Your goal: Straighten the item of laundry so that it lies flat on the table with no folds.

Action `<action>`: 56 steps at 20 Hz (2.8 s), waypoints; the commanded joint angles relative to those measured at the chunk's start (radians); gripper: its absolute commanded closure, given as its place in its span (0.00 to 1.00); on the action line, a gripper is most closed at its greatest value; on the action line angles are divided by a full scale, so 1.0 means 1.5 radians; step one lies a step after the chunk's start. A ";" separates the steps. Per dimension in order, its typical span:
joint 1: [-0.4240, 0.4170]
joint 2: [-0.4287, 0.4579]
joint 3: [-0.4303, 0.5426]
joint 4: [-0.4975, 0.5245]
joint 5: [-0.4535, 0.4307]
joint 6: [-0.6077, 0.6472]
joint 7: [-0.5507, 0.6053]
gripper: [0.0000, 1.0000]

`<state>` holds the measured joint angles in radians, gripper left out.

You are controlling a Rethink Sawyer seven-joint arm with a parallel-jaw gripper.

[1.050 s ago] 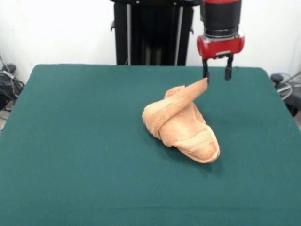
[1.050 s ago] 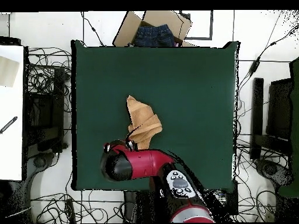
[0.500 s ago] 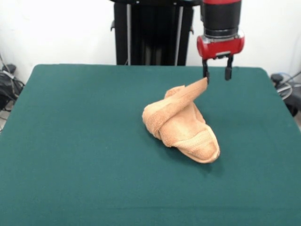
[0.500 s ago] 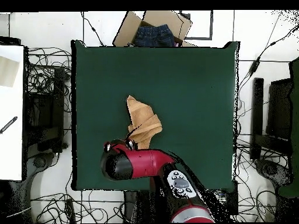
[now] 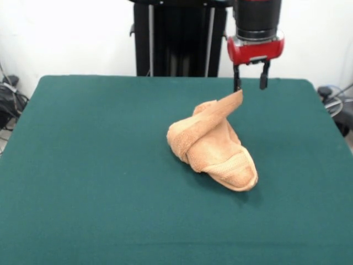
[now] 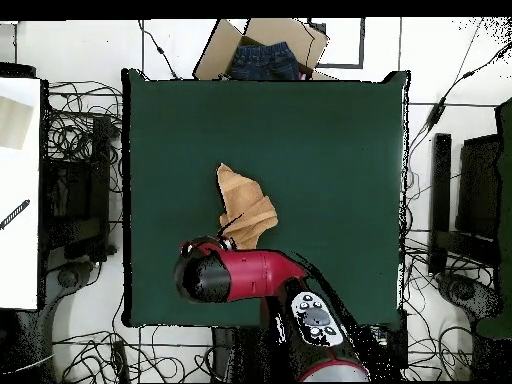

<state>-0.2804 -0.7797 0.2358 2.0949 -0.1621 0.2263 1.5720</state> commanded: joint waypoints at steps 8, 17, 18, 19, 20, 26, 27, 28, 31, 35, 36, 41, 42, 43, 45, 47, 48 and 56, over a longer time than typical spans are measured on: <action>0.029 0.000 -0.041 -0.143 -0.034 0.158 0.057 0.00; 0.098 0.034 -0.125 -0.214 -0.056 0.152 0.106 0.00; 0.103 0.040 -0.133 -0.219 -0.055 0.150 0.109 0.00; 0.100 0.047 -0.134 -0.218 -0.052 0.139 0.107 0.00; 0.098 0.054 -0.135 -0.217 -0.050 0.128 0.104 0.00; 0.063 0.076 -0.112 -0.188 -0.042 0.075 0.091 0.00; 0.064 0.081 -0.112 -0.187 -0.043 0.070 0.093 0.00; 0.064 0.088 -0.112 -0.187 -0.044 0.062 0.095 0.00; 0.066 0.102 -0.114 -0.187 -0.047 0.046 0.099 0.00; 0.051 0.110 -0.099 -0.179 -0.049 0.037 0.085 0.00; 0.046 0.111 -0.093 -0.176 -0.049 0.033 0.081 0.00; 0.015 0.129 -0.060 -0.159 -0.054 0.001 0.062 0.00; 0.018 0.129 -0.062 -0.157 -0.056 -0.005 0.065 0.00; 0.021 0.130 -0.062 -0.153 -0.055 -0.010 0.069 0.00; 0.017 0.131 -0.054 -0.142 -0.054 -0.020 0.071 0.00; 0.007 0.131 -0.039 -0.135 -0.052 -0.019 0.064 0.00; 0.005 0.133 -0.034 -0.136 -0.052 -0.016 0.060 0.00; 0.034 0.124 -0.043 -0.227 -0.027 0.120 0.022 0.00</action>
<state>-0.2562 -0.5993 0.1039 1.8170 -0.1884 0.2529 1.5720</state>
